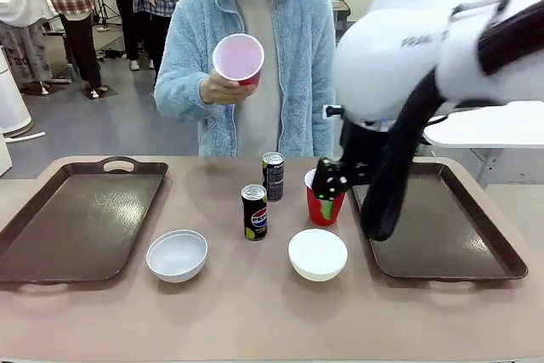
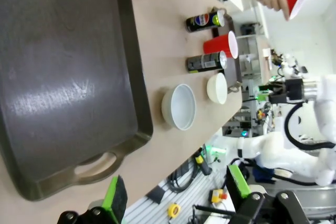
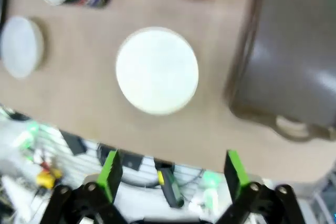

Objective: Prepare tableware on both trays.
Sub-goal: Pick up a Picnic Bowl from the table and place it on a Handle tray.

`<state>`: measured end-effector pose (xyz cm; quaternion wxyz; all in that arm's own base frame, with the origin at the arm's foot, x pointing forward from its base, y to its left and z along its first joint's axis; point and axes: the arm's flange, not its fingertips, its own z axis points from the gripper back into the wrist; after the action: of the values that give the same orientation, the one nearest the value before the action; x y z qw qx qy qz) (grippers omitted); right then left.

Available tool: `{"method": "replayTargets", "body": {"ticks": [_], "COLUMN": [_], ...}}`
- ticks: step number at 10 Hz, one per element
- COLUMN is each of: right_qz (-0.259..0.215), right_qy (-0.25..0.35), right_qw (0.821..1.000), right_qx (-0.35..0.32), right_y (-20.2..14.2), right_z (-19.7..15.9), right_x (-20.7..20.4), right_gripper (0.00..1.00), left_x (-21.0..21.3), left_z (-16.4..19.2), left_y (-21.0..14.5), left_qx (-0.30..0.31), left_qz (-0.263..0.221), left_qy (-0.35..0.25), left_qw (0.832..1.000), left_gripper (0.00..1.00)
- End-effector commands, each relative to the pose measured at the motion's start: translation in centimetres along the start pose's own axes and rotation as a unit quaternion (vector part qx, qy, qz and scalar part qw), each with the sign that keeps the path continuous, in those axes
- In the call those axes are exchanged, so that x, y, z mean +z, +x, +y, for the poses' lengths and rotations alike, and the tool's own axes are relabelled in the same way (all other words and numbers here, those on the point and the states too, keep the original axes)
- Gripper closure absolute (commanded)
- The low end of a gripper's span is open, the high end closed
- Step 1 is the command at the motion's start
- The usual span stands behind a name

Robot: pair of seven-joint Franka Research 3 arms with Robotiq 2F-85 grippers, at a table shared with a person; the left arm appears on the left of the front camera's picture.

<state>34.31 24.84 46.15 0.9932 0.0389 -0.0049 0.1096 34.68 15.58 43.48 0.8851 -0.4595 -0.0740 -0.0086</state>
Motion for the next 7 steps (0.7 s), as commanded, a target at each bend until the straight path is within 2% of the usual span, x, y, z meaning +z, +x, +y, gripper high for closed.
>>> {"method": "replayTargets", "body": {"ticks": [1,2,4,5,7], "right_qz": [-0.058,-0.068,-0.031,-0.055,-0.055], "right_qy": [0.006,0.027,0.072,0.034,0.034], "right_qw": [0.998,0.997,0.997,0.998,0.998], "right_qx": [-0.023,-0.028,-0.013,-0.023,-0.023], "right_y": [3.5,4.6,5.0,4.9,4.9], "right_z": [0.1,-0.6,-2.3,-1.1,-1.1], "right_x": [-2.8,-4.2,-5.6,-4.3,-4.3], "right_gripper": [0.00,0.00,0.00,0.00,0.00], "left_x": [0.1,0.1,0.1,0.1,0.1], "left_z": [-0.1,-0.1,-0.1,-0.1,-0.1], "left_y": [0.0,0.0,0.0,0.0,0.0], "left_qx": [0.000,0.000,0.000,0.000,0.000], "left_qz": [-0.002,-0.002,-0.002,-0.002,-0.002], "left_qy": [-0.006,-0.006,-0.006,-0.006,-0.006], "left_qw": [1.000,1.000,1.000,1.000,1.000], "left_gripper": [0.00,0.00,0.00,0.00,0.00]}}
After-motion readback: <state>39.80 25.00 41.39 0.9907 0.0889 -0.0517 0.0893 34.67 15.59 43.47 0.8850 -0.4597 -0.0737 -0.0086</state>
